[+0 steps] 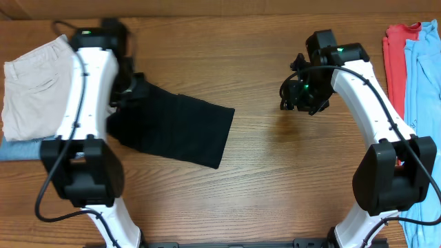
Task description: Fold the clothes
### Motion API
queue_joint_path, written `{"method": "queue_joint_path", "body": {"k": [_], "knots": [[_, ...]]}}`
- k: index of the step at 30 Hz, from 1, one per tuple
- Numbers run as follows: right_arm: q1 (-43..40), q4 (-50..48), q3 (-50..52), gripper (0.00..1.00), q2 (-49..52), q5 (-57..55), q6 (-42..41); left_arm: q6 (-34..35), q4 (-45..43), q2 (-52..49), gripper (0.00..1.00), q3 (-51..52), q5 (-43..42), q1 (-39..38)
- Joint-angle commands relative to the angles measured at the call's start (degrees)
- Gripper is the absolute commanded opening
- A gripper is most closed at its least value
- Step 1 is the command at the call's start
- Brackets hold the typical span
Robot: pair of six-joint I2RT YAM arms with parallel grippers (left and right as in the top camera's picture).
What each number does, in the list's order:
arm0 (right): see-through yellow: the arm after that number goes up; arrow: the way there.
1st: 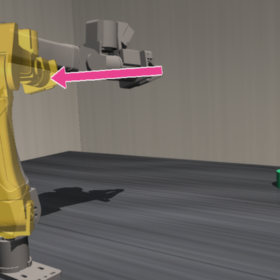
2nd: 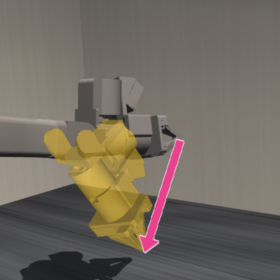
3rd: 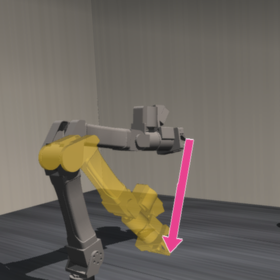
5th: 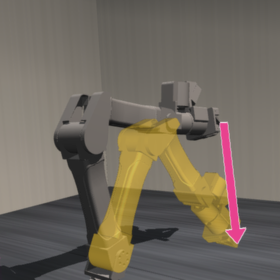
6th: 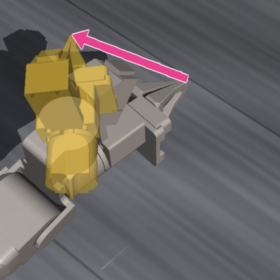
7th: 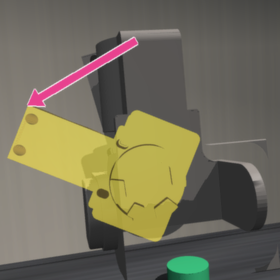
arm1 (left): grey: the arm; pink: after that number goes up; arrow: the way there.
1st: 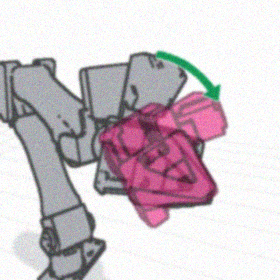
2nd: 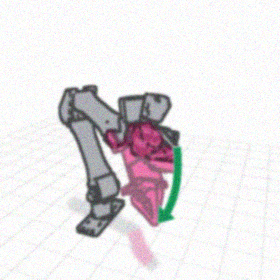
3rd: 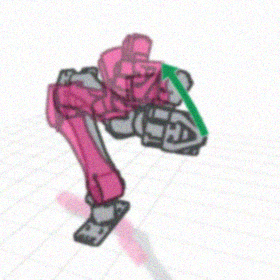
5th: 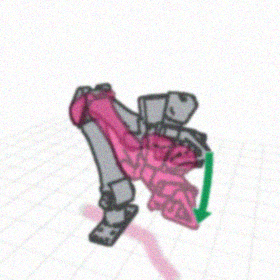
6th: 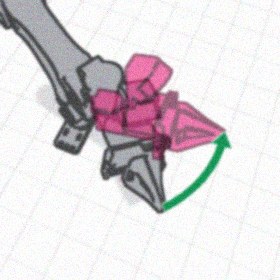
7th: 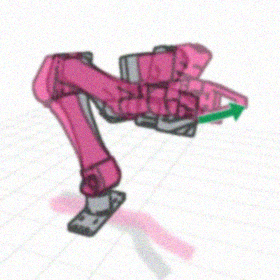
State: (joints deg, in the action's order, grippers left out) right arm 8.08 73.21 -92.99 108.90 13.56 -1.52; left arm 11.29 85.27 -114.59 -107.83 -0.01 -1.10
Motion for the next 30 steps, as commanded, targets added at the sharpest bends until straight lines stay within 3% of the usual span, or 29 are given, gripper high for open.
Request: {"method": "queue_joint_path", "body": {"k": [1,15,30], "knots": [[-0.33,0.35,-1.01,0.55,-1.53,-1.31,0.07,3.19,0.28,1.22,0.07,-0.39,-1.92,-6.82],[-0.33,1.29,-1.01,0.55,-1.53,-1.55,0.07,6.75,-3.15,1.07,0.12,7.17,0.42,-23.12],[-0.33,2.34,-1.01,0.55,-1.53,-1.53,0.07,7.21,-8.13,1.01,0.15,9.22,0.39,-27.87]]}}
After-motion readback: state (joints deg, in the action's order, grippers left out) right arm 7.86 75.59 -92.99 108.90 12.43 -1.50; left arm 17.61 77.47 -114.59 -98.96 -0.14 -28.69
